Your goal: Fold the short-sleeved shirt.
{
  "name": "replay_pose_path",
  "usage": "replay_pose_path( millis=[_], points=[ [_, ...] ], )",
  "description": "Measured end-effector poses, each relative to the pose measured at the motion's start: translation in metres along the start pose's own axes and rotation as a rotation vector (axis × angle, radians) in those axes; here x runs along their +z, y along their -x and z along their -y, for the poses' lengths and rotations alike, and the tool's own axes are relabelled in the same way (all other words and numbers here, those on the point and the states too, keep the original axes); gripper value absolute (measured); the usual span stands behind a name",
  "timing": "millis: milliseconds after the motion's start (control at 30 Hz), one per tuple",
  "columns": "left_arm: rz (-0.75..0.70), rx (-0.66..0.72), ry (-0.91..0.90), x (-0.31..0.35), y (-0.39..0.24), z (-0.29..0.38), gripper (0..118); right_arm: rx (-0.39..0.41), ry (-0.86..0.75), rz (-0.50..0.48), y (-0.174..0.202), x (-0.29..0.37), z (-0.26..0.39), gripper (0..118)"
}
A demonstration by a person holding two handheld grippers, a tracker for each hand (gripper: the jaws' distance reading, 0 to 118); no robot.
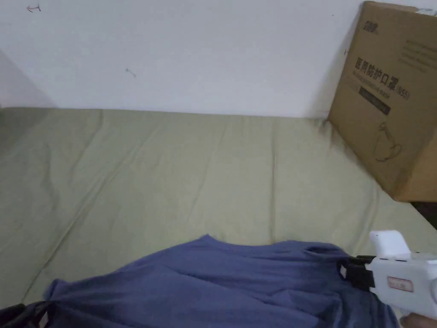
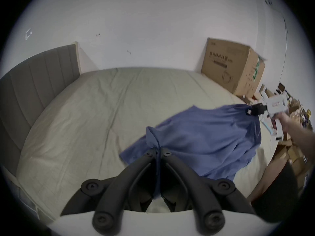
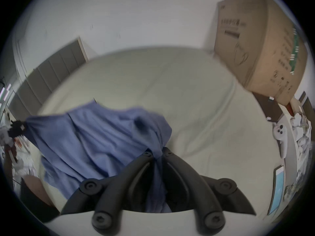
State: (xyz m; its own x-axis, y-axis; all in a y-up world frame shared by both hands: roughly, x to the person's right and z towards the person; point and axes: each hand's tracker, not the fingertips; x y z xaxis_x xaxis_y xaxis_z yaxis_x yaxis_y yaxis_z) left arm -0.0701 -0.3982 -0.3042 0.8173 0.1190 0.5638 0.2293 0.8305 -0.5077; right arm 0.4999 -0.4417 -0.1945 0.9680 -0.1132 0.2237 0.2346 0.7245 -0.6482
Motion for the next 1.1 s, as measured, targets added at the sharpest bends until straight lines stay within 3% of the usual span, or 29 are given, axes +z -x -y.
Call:
replay_pose_path(
  millis=[100,233,333,433,667,900,1100],
  points=[
    [-0.007,0.054,-0.097,0.025,0.016,-0.033,3,-0.114,-0.180,-0.028,-0.004,0.060,-0.020,5],
    [-0.049,0.119,-0.217,0.058,0.049,-0.090,3,-0.071,-0.332,0.029,0.015,0.155,-0.055,5],
    [-0.133,0.035,-0.276,0.076,0.064,-0.129,3,-0.064,-0.432,0.054,0.003,0.202,-0.082,5],
    [-0.109,0.043,-0.295,0.077,0.079,-0.169,3,-0.043,-0.484,0.061,-0.002,0.228,-0.118,5],
    [-0.156,-0.041,-0.371,0.031,0.070,-0.295,3,0.117,-0.594,0.184,0.008,0.213,-0.245,5],
    [-0.184,0.003,-0.441,0.005,0.067,-0.385,3,0.053,-0.759,0.211,-0.003,0.201,-0.335,5],
    [-0.169,-0.027,-0.437,-0.029,0.062,-0.378,3,0.046,-0.761,0.203,-0.015,0.170,-0.326,5]
  ],
)
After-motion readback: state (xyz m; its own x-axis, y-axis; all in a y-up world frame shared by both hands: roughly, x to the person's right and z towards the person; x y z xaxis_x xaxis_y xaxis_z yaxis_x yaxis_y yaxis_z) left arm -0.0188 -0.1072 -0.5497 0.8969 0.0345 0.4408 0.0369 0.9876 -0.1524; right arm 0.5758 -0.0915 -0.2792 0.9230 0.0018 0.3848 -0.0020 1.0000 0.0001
